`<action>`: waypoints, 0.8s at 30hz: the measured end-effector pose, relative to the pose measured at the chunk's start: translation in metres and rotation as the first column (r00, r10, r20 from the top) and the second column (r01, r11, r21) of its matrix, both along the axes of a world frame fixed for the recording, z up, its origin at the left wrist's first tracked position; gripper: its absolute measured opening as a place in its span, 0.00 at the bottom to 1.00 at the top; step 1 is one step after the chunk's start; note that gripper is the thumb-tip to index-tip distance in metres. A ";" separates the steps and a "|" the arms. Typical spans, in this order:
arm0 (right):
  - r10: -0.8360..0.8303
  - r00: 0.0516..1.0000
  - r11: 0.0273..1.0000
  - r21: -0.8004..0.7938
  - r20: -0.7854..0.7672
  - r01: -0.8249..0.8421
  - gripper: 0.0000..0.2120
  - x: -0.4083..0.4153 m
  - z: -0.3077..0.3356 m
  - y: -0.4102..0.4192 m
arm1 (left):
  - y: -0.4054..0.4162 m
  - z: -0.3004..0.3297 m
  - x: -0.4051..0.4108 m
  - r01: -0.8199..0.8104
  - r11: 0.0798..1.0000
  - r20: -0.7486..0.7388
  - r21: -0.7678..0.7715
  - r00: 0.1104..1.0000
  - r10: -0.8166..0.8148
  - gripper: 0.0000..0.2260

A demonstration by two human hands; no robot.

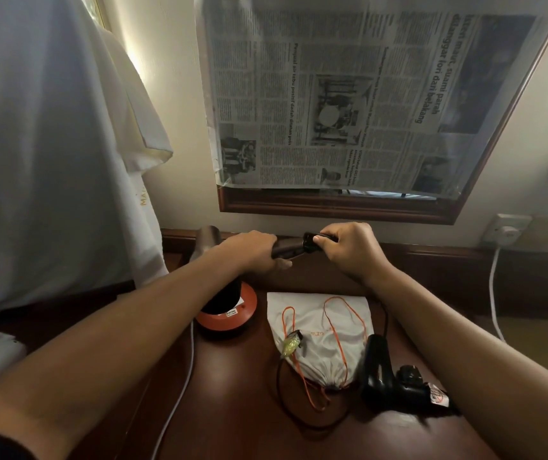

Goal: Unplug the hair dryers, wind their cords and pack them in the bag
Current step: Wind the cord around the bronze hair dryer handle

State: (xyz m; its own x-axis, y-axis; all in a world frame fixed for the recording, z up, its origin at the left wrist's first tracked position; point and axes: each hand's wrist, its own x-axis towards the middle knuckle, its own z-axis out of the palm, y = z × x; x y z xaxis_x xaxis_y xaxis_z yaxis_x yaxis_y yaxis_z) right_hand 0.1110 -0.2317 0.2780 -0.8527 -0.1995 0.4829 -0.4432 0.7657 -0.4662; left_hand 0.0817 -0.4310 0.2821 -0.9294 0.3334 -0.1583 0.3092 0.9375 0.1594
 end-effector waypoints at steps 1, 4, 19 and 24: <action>-0.018 1.000 1.000 -0.023 -0.005 0.018 0.09 0.002 -0.003 0.000 | 0.000 0.001 -0.001 -0.007 1.000 -0.006 0.016 1.000 0.007 0.20; -0.072 0.997 0.996 -0.057 -0.022 0.071 0.09 0.010 -0.009 -0.003 | -0.001 0.001 -0.003 -0.017 0.997 -0.023 0.075 1.000 0.019 0.19; 0.414 0.763 0.634 -0.758 0.497 0.150 0.13 0.033 -0.053 -0.009 | -0.004 0.010 -0.003 0.068 0.996 -0.021 0.062 0.998 -0.067 0.17; 0.436 0.679 0.652 -0.727 0.591 0.214 0.25 0.032 -0.061 -0.004 | -0.007 0.021 -0.001 0.130 0.987 -0.054 0.096 0.991 -0.125 0.16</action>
